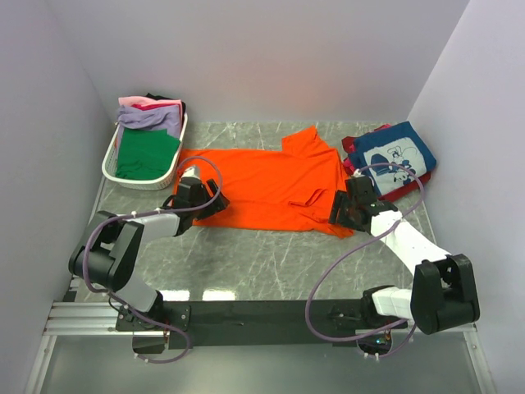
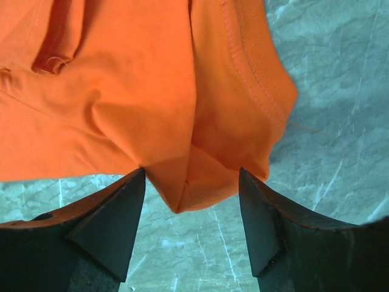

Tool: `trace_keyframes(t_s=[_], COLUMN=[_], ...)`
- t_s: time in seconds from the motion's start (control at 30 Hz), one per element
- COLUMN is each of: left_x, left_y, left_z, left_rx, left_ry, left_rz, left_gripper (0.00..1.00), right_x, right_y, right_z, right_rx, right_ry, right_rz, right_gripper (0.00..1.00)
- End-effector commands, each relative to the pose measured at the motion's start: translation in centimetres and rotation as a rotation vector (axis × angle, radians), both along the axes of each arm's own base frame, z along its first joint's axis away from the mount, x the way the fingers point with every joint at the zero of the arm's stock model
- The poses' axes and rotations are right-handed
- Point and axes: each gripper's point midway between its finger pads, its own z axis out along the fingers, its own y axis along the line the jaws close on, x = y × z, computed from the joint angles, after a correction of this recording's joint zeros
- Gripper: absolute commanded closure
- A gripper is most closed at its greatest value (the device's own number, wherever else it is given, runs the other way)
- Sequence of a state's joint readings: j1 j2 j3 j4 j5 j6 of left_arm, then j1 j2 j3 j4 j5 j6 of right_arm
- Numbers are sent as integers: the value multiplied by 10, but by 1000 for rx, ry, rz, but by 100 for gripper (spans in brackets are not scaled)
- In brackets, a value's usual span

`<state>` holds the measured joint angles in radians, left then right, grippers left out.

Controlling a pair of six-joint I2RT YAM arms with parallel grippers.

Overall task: Fold and stack the t-shirts
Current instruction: Fold the tshirt

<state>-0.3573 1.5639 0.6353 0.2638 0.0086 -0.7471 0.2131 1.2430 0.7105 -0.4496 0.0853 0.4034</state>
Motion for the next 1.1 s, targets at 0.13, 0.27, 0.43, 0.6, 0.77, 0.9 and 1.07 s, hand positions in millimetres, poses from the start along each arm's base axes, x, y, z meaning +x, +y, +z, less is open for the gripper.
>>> trace_keyframes(t_s=[0.13, 0.27, 0.43, 0.6, 0.77, 0.9, 1.07], left_x=[-22, -22, -22, -26, -31, -35, -37], left_y=[17, 22, 31, 43, 44, 41, 36], left_z=[-25, -25, -26, -27, -25, -26, -24], left_rx=[47, 45, 42, 51, 34, 21, 8], left_ry=[90, 95, 98, 104, 106, 106, 92], left_rz=[4, 13, 28, 47, 34, 13, -15], left_gripper=[23, 22, 22, 22, 22, 21, 20], right_x=[3, 1, 0, 1, 6, 12, 16], right_y=[-1, 1, 0, -5, -14, -23, -28], right_z=[-5, -9, -10, -4, 8, 10, -4], right_rx=[-7, 3, 3, -13, -60, -119, -163], right_ry=[10, 19, 29, 18, 1, 19, 87], right_rz=[3, 13, 5, -22, -55, -81, -81], right_gripper=[34, 40, 70, 100, 100, 100, 89])
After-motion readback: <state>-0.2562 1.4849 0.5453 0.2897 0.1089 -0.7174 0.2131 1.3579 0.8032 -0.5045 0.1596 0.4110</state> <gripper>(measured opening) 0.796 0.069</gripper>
